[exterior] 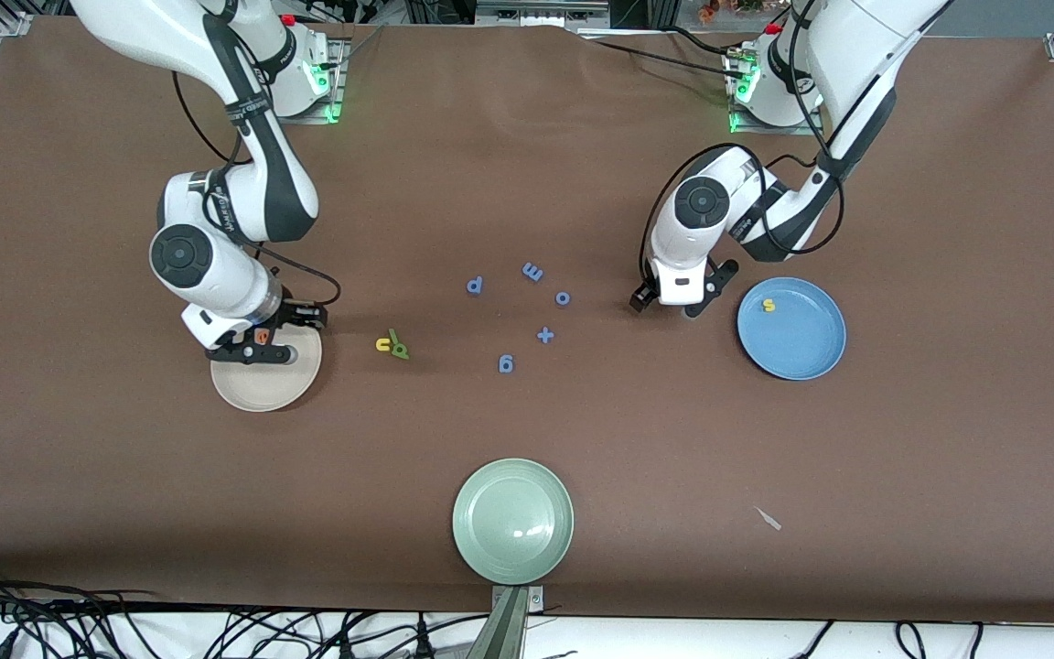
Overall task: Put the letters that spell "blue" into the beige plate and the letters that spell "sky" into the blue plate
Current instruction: 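Carry the orange e into the white plate with the right gripper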
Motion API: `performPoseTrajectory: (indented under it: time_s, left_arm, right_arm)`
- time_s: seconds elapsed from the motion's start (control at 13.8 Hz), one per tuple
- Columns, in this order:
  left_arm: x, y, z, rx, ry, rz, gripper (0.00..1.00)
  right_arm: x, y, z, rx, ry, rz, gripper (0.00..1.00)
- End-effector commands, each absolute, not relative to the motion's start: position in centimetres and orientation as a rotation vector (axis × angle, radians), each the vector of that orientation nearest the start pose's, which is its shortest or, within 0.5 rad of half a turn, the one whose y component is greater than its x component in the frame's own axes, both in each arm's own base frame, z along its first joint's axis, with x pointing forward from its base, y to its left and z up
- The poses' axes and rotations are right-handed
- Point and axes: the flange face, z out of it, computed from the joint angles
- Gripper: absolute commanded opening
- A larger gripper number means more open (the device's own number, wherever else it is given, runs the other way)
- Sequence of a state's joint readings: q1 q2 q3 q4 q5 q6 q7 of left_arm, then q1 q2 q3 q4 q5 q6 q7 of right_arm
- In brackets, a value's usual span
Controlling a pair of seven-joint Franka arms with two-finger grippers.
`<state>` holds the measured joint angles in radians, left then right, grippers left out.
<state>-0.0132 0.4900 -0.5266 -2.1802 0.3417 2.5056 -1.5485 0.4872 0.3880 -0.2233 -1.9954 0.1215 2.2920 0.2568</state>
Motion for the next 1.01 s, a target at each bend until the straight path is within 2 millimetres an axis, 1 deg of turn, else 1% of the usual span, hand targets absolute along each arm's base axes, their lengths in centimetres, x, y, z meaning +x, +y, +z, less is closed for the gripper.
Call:
performPoseTrajectory:
  time_s: [0.0,0.07,0.14,0.29,0.43,0.58,0.72,0.8,0.94]
  left_arm:
    - [47.3,-28.2,18.1,-2.919,-0.925,0.150,0.81]
    - [47.7,-27.6,18.2,-2.910,-0.960,0.165,0.80]
    - [48.4,-26.6,18.4,-2.873,-1.117,0.229,0.81]
    - [48.7,-26.2,18.6,-2.822,-1.295,0.309,0.80]
    - [49.4,-26.2,18.8,-2.751,-1.466,0.326,0.80]
    - [49.4,-26.2,18.7,-2.723,-1.525,0.333,0.80]
    - [48.6,-27.1,18.4,-2.701,-1.544,0.341,0.80]
    - [48.7,-27.2,18.6,-2.710,-1.568,0.327,0.80]
    - [48.1,-27.1,18.0,-2.733,-1.621,0.299,0.80]
  right_arm:
    - [58.4,20.8,25.0,-3.135,0.228,0.117,0.69]
    - [58.0,22.4,24.1,-3.126,0.257,0.125,0.69]
    - [57.8,23.7,23.4,-3.108,0.305,0.103,0.69]
    - [57.0,26.2,21.8,-3.089,0.364,0.088,0.69]
    - [56.4,26.7,20.7,-3.091,0.370,0.089,0.69]
    - [56.1,26.6,20.1,-3.097,0.370,0.103,0.69]
    - [55.6,26.9,19.3,-3.092,0.364,0.085,0.68]
    - [55.3,27.0,18.8,-3.091,0.358,0.079,0.67]
    - [55.1,27.0,18.3,-3.090,0.356,0.070,0.65]
